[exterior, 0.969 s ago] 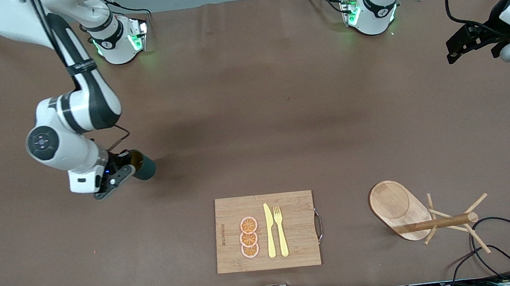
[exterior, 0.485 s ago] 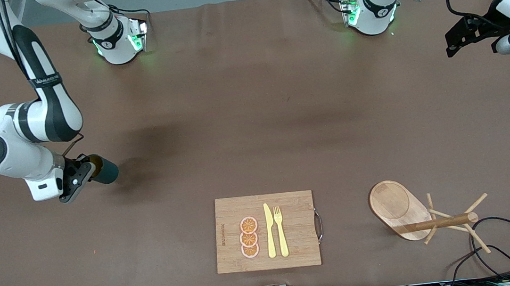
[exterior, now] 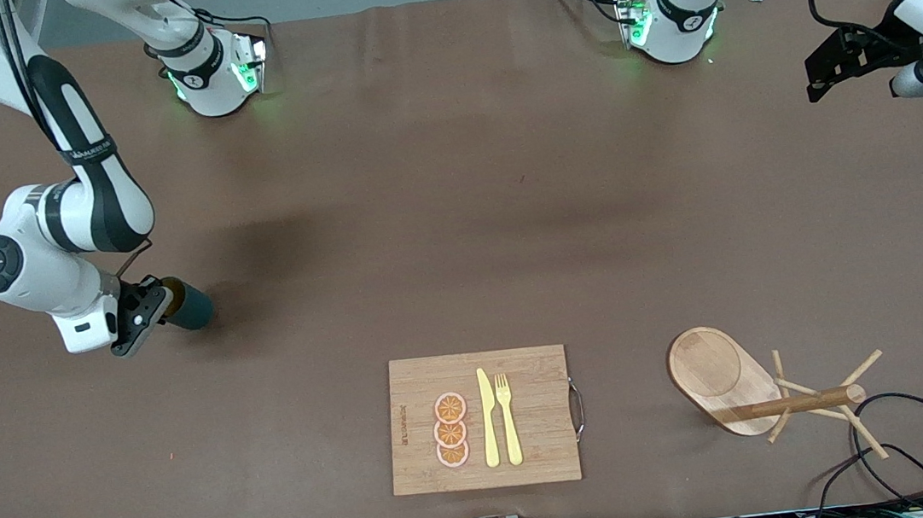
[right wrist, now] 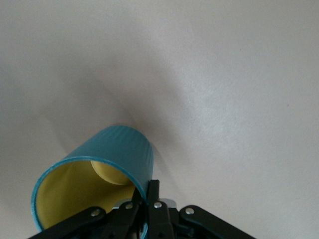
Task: Transfer cup from left to right arm and place
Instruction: 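Carry the teal mug with the right gripper away from the cutting board, then lower the mug onto the table and open the right gripper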
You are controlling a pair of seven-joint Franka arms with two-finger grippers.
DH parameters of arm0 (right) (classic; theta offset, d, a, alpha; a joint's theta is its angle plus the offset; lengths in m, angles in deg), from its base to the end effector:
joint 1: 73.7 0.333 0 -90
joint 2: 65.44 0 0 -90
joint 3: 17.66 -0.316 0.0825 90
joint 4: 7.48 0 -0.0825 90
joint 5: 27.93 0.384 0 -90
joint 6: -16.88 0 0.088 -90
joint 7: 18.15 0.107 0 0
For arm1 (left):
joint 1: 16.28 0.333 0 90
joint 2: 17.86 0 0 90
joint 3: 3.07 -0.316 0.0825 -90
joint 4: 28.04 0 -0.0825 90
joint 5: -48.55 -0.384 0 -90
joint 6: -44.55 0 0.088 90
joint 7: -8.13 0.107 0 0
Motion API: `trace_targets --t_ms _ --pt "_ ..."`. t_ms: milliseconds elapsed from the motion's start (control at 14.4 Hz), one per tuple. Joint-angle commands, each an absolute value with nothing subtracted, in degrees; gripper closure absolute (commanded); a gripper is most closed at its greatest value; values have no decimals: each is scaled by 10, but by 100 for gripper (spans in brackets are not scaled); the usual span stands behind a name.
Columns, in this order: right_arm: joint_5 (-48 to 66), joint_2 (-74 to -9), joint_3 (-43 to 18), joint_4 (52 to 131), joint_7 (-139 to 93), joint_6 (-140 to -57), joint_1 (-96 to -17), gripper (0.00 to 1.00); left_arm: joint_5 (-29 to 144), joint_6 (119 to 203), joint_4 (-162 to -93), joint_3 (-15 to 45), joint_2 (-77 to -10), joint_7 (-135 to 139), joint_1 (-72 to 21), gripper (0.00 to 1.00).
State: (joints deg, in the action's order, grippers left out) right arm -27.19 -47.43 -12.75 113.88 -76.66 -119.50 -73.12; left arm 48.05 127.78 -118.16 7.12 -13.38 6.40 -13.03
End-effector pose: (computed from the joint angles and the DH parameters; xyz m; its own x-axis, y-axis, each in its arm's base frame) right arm 0.5696 -0.0426 0.2595 0.5891 0.8070 -0.0420 0.8064 -0.5904 -0.0339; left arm 0.5138 -0.0657 0.6547 0.9952 -0.0886 -0.0426 -0.0896 -0.9957 -0.0238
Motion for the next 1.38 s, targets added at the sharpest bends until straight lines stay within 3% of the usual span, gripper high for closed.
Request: trace_targets --t_ms 0,900,1038,1108,1177,1246,1315 --pt "-285 -486 -136 1151 -734 -1187 -737 100 485 1277 -1186 71 -128 77 -128 0" --pt "-328 -470 -136 1149 -766 -1193 -768 96 485 1280 -1184 71 -127 76 -126 0" --pt "-328 -467 -136 1149 -765 -1193 -767 75 483 1281 -1183 71 -128 76 -127 0" --pt "-328 -467 -136 1148 -766 -1194 -769 54 483 1281 -1184 71 -128 77 -127 0" --pt "-328 -468 -136 1147 -767 -1193 -769 18 483 1280 -1184 71 -128 77 -126 0" --pt "-328 -468 -136 1147 -766 -1190 -769 0 483 1280 -1183 71 -127 77 -126 0" --pt "-328 -469 -136 1144 -765 -1187 -769 0 483 1280 -1183 70 -126 77 -125 0"
